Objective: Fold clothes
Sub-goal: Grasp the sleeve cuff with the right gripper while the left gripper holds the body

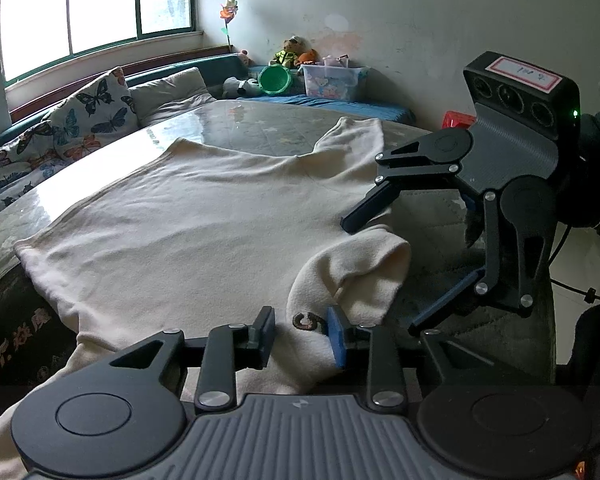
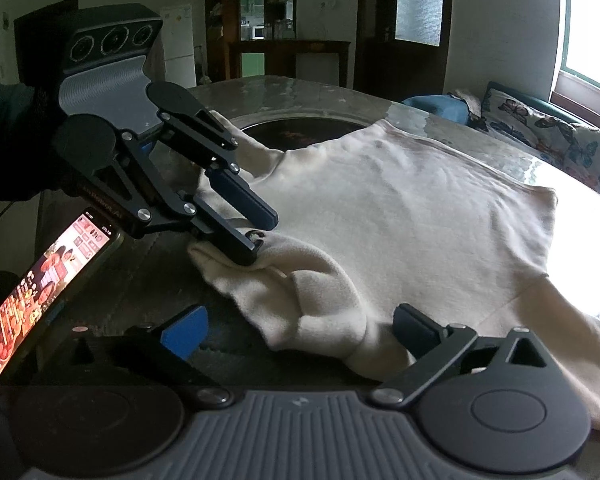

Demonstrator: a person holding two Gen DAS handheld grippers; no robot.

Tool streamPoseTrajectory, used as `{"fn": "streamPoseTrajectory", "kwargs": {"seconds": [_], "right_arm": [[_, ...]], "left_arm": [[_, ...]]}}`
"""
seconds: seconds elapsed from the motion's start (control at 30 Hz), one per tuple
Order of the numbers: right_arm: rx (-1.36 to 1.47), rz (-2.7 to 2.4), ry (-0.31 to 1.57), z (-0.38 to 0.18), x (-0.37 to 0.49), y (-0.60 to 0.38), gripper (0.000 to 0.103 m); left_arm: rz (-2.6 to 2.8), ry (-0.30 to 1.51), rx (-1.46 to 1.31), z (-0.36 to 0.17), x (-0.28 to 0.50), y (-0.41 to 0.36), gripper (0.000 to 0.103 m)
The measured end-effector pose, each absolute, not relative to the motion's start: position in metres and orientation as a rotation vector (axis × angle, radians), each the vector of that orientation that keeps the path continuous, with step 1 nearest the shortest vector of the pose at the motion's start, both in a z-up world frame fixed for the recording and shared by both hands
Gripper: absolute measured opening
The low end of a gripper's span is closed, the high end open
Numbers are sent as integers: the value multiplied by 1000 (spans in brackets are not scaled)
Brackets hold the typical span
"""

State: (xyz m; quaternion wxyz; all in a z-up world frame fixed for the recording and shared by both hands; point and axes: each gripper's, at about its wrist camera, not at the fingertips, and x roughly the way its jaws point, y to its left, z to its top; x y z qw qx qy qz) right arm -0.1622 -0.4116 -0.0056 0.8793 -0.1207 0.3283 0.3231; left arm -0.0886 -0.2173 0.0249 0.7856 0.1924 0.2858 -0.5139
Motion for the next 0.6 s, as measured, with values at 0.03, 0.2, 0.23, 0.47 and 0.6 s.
{"fn": "streamPoseTrajectory", "kwargs": {"seconds": [0.03,0.2,0.23,0.47,0.6], "right_arm": [[-252,674,685,-6,-162,-411,101],[-253,675,689,-6,-162,-411,103],[-253,675,689,-6,-162,-411,103],[-252,675,689,-6,-162,-410,103],[-253,675,689,-6,-163,-410,103]], "left_arm": [[-1108,615,415,25,-89,-217,33],[-1105,612,417,25,-88,-216,37],[-1105,612,416,24,-88,-216,37],[-1108,610,418,24,-89,-215,42],[-1114,608,421,24,-90,-215,43]]}}
